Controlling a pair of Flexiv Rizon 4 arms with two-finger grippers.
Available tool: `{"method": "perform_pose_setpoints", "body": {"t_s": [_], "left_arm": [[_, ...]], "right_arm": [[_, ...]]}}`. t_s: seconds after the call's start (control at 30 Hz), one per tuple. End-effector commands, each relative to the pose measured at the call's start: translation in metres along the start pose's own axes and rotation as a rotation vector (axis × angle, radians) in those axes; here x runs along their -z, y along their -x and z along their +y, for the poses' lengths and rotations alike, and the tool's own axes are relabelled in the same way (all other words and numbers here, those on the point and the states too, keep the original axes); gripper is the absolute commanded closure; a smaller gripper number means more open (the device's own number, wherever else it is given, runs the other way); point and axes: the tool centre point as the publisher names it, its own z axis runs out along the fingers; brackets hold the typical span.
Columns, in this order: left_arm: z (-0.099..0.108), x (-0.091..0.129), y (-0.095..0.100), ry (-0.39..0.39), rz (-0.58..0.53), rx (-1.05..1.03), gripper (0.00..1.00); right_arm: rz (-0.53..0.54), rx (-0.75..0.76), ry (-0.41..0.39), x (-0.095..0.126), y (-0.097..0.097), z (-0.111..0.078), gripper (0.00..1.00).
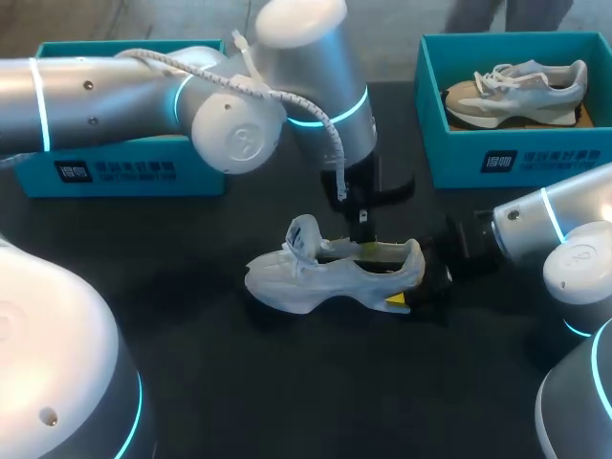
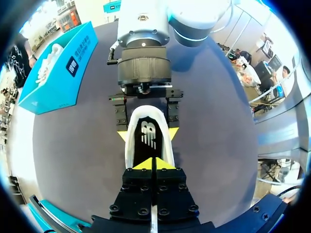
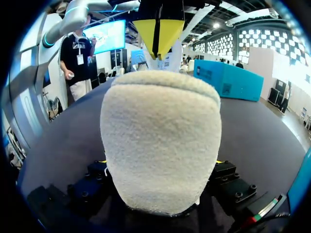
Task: Take the shoe out of the shoebox, open the shoe tongue, remove and reinsert the insole, then place the shoe into the shoebox
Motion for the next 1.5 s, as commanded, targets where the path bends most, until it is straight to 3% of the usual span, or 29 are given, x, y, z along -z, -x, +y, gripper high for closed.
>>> {"method": "perform_pose_setpoints", "body": {"t_s": [0.03,0.5,0.73,1.2,1.5], "left_arm": [[0.002,0.003,-0.003,0.001,-0.002,-0.003,1.0],[0.001,-0.004,-0.012,0.033,0.027,-0.022,1.0],[-0.001,-0.018,-0.016,0.042,0.072,-0.026,1.0],[0.001,-0.051,-0.003,0.084,0.089,-0.012,1.0],[0.003,-0.058,-0.001,0.093,0.107,-0.01,1.0]], "right_arm": [[-0.001,-0.001,-0.005,-0.006,0.0,-0.001,1.0],[-0.001,-0.001,-0.005,-0.006,0.0,-0.001,1.0],[-0.001,-0.001,-0.005,-0.006,0.0,-0.001,1.0],[-0.001,-0.001,-0.005,-0.006,0.0,-0.001,1.0],[-0.001,-0.001,-0.005,-0.006,0.0,-0.001,1.0]]}}
